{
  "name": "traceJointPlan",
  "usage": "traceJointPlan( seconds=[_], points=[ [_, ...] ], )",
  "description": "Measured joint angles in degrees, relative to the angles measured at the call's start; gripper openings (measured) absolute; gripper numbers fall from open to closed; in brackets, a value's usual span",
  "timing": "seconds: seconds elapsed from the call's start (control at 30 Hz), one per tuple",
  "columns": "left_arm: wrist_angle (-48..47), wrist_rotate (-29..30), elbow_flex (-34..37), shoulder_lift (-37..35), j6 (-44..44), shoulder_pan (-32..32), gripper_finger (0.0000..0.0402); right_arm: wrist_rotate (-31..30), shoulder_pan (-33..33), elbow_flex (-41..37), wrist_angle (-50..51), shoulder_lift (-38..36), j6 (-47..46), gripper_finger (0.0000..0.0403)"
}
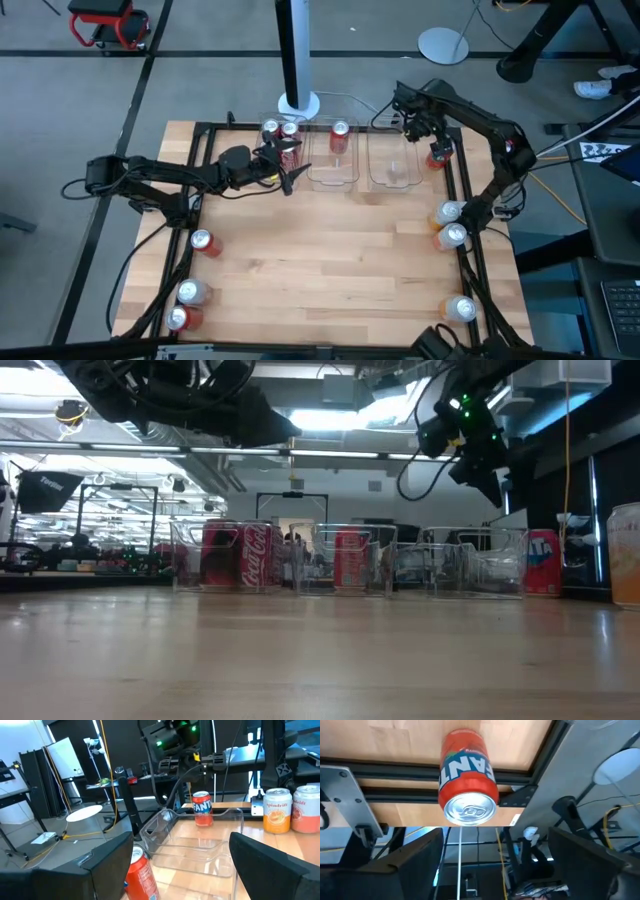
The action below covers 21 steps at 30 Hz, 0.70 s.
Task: Sort soda cans
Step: Put the top right orange soda can into the middle transparent bin
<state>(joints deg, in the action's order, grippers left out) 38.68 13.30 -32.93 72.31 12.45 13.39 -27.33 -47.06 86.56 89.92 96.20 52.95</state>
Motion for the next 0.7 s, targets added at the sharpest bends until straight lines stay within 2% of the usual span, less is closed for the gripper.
traceJointPlan(
  seconds=[0.33, 0.57, 0.7],
  points=[
    [-1.9, 0.0, 0.0, 0.0, 1.1, 0.0, 0.0318, 2.6, -2.6, -1.9, 0.1, 3.0, -0.5, 0.0337],
    [-2.0, 0.0, 0.0, 0.0, 1.1, 0.0, 0.0318, 2.1, -3.0, -9.2, -0.8, 3.1, -0.2, 0.0335],
    [-1.5, 0.0, 0.0, 0.0, 1.1, 0.0, 0.0318, -0.8, -3.0, -10.9, -1.9, 3.1, -0.2, 0.0335]
  ],
)
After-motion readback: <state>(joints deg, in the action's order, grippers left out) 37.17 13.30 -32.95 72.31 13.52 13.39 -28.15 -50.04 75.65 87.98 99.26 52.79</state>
